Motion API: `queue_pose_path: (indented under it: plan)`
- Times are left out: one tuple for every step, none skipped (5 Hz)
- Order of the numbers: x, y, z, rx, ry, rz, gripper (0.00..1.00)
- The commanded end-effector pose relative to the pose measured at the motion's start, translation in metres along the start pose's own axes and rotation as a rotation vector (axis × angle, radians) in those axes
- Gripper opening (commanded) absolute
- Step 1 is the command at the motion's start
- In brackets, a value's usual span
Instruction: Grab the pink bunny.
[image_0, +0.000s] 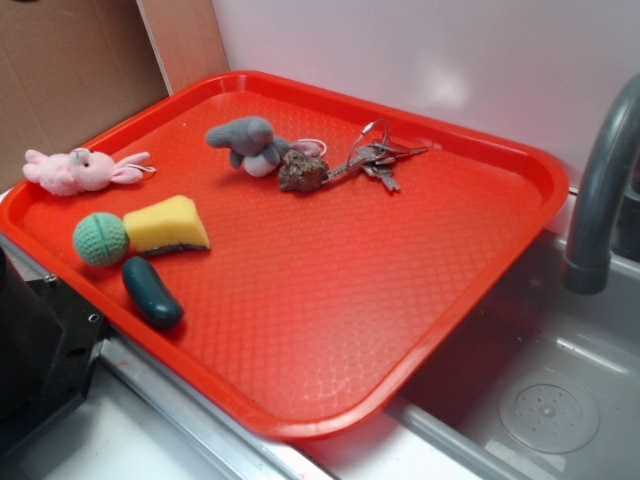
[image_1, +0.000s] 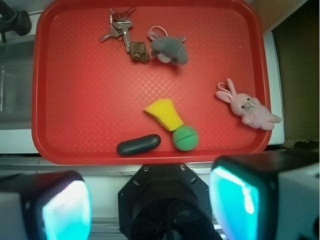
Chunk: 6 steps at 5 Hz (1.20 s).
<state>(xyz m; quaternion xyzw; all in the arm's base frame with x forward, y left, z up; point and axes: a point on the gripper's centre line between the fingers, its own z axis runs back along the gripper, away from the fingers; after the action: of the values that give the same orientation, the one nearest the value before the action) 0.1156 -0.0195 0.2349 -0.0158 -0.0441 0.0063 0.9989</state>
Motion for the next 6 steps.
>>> queue_pose_path:
  plan:
    - [0.000, 0.000, 0.000, 0.000, 0.000, 0.000, 1.00]
    - [-0.019, 0.012, -0.023, 0.077, -0.021, -0.258, 1.00]
    - [-0.026, 0.059, -0.054, 0.118, -0.028, -0.433, 1.00]
    - [-0.024, 0.091, -0.071, 0.133, -0.032, -0.526, 1.00]
    - [-0.024, 0.091, -0.071, 0.133, -0.032, -0.526, 1.00]
    - [-0.024, 0.091, -0.071, 0.133, -0.032, -0.526, 1.00]
